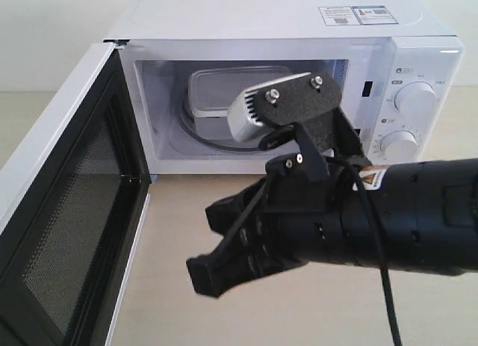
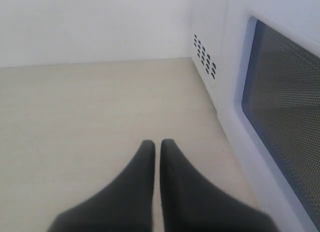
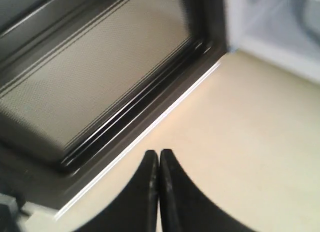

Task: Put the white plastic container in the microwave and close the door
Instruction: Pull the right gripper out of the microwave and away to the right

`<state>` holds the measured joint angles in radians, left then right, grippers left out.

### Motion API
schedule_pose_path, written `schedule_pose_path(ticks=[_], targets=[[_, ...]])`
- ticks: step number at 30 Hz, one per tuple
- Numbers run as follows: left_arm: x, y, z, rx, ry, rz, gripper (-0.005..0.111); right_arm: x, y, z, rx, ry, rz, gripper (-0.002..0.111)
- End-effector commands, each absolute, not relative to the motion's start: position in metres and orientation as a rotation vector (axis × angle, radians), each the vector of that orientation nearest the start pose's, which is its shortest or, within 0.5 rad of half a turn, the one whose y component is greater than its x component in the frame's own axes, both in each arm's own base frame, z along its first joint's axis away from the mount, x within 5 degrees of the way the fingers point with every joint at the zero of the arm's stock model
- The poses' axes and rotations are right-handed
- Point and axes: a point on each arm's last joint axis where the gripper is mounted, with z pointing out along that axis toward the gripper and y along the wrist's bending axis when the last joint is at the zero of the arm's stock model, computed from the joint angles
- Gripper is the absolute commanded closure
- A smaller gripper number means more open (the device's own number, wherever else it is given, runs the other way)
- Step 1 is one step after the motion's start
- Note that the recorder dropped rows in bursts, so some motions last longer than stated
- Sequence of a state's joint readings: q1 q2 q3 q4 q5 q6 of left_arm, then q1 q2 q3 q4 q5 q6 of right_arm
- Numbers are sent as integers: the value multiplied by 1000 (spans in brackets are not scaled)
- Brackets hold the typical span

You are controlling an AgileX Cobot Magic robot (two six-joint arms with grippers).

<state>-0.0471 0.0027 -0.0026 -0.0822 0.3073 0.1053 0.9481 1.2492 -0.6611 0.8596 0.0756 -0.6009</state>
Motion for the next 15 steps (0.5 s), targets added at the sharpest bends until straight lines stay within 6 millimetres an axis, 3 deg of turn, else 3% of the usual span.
schedule_pose_path(ticks=[1, 15], targets=[[54, -5, 186, 69, 1787, -48, 102, 129, 208, 254, -908, 2132, 826, 108], [54, -5, 186, 69, 1787, -48, 102, 122, 208, 250, -959, 2191, 870, 108]])
